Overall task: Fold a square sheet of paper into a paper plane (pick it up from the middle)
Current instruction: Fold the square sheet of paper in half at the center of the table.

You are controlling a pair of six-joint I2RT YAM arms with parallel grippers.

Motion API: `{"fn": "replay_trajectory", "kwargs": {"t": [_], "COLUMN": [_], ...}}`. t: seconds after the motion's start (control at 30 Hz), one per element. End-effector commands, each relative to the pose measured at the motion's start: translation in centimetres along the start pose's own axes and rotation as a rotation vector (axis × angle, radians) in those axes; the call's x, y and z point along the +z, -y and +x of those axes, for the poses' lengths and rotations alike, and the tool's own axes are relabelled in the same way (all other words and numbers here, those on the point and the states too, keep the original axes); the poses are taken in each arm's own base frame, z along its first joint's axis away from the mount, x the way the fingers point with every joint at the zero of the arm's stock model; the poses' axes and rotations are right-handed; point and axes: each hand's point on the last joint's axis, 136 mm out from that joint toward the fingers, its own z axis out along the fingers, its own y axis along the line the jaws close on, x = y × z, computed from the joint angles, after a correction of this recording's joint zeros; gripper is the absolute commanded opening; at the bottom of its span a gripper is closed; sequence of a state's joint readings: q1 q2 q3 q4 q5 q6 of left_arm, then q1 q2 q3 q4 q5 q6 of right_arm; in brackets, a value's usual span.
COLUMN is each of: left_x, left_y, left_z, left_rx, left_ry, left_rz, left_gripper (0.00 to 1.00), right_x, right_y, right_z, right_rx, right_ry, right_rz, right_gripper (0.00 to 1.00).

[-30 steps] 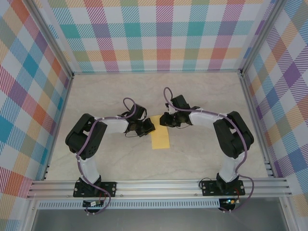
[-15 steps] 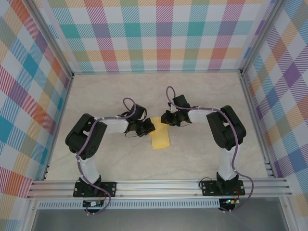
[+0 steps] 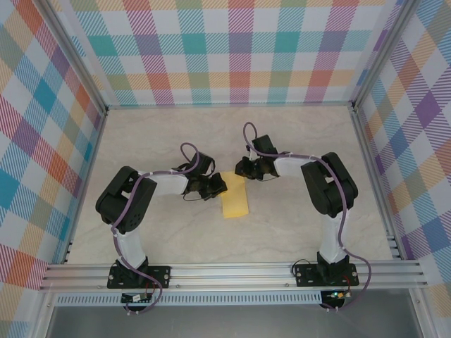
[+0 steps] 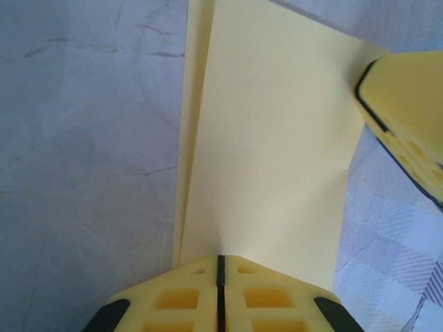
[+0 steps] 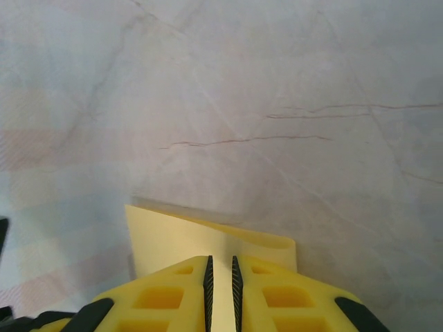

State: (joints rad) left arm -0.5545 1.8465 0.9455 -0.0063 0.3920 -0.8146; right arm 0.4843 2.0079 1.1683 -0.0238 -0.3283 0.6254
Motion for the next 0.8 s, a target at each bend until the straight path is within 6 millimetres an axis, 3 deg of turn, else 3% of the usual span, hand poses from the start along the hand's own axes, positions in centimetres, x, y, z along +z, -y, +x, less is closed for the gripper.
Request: {"fn": "replay_trajectory", "kwargs": {"t": [0.0,0.27,0.33,0.43,0.5,0.6,0.77], "left_x": [0.1,0.2,0.2,0.1,0.1,0.2,0.2], "left_y": [-5.7,-6.0,-5.9,-5.8,-5.7,-5.6,-5.6], "left_z": [2.4,2.6,2.6,2.5,2.4,2.3,2.3], "left_rx": [-0.046,-0.050,-0.049,-0.048,-0.052,-0.053,-0.055], "left_ry": [-0.057,-0.058,-0.059,-0.056,-0.051,-0.045,-0.043], "left_rz": [-0.217,-0.221,-0.219,-0.215,-0.212,-0.206,-0.203], "left_gripper": [0.10,0.10,0.10,0.10,0.10,0.10,0.10], "right_x": [0.4,-0.3,-0.8,-2.8,-4.4,-5.6,-5.3], "right_y": [1.2,1.2,0.2,-3.1,-3.9,-3.2,-3.1], "right_z": [-0.7,-3.3,-4.0,-4.2,-3.4,-1.0,3.7], "right_rx": [0.041,0.076,0.066,0.007,-0.008,-0.003,-0.016], "right_ry": [0.015,0.094,0.102,0.090,0.088,0.048,-0.081], "right_rz": [0.049,0.087,0.066,-0.042,-0.061,-0.051,-0.035], "right_gripper": [0.16,0.16,0.16,0.15,0.15,0.16,0.16]}}
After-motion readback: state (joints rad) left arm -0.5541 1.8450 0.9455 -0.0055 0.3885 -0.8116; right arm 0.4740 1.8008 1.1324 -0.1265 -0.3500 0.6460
